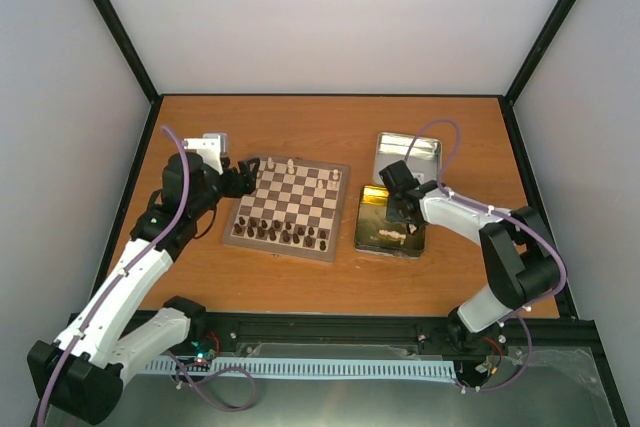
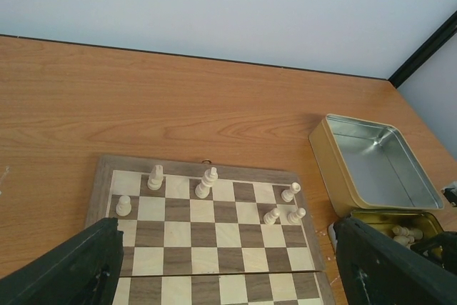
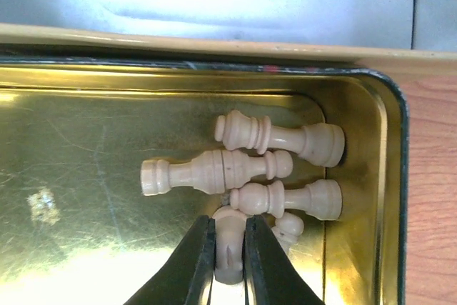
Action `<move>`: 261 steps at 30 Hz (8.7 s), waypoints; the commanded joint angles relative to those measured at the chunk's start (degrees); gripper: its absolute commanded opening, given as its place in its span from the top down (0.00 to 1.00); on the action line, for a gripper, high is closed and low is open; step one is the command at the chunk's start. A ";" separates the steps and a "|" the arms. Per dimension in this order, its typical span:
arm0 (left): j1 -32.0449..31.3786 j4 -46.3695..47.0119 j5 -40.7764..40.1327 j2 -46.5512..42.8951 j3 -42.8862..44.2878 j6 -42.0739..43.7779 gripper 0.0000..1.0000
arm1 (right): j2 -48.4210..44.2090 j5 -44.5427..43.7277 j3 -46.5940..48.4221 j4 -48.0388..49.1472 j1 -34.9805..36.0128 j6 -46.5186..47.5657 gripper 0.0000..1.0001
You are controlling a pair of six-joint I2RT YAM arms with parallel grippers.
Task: Set up the chess pieces on the board
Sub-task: Pick up the chess piece from the storage box, then place the chess piece on the chessboard, then pick up the chess piece from the storage box, then place the chess piece on the chessboard.
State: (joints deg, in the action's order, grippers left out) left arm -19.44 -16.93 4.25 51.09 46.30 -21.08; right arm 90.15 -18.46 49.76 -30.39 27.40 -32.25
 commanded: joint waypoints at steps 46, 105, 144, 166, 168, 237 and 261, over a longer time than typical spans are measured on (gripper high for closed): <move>-0.07 -4.27 -10.01 -7.64 1.42 1.41 0.16 | 31.15 1.63 50.36 -4.88 14.70 9.40 0.91; -0.02 -4.79 -7.63 -5.02 1.19 1.31 0.15 | 11.59 -0.39 33.91 -2.11 11.17 1.47 0.62; 0.00 -4.51 -6.80 -1.58 2.17 1.35 0.15 | 6.55 -2.38 4.37 -8.66 1.16 -0.28 0.77; -0.07 -4.52 -6.10 -1.82 2.04 1.29 0.15 | -1.47 -4.34 0.13 -10.07 1.17 -5.44 0.79; 0.01 -4.55 -6.00 -1.84 2.03 1.31 0.15 | -1.55 -3.87 -0.61 -9.75 1.14 -5.79 0.81; 0.02 -5.24 -8.65 -4.15 1.24 1.31 0.15 | 35.65 3.62 53.69 -12.08 19.63 4.57 0.86; 0.02 -5.31 -8.91 -3.77 1.25 1.39 0.15 | 41.28 2.99 59.42 -11.47 18.39 4.73 0.83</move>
State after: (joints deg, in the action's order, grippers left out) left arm -19.44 -21.54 -3.90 47.51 46.54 -20.45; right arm 130.47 -14.46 106.85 -42.11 46.04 -27.77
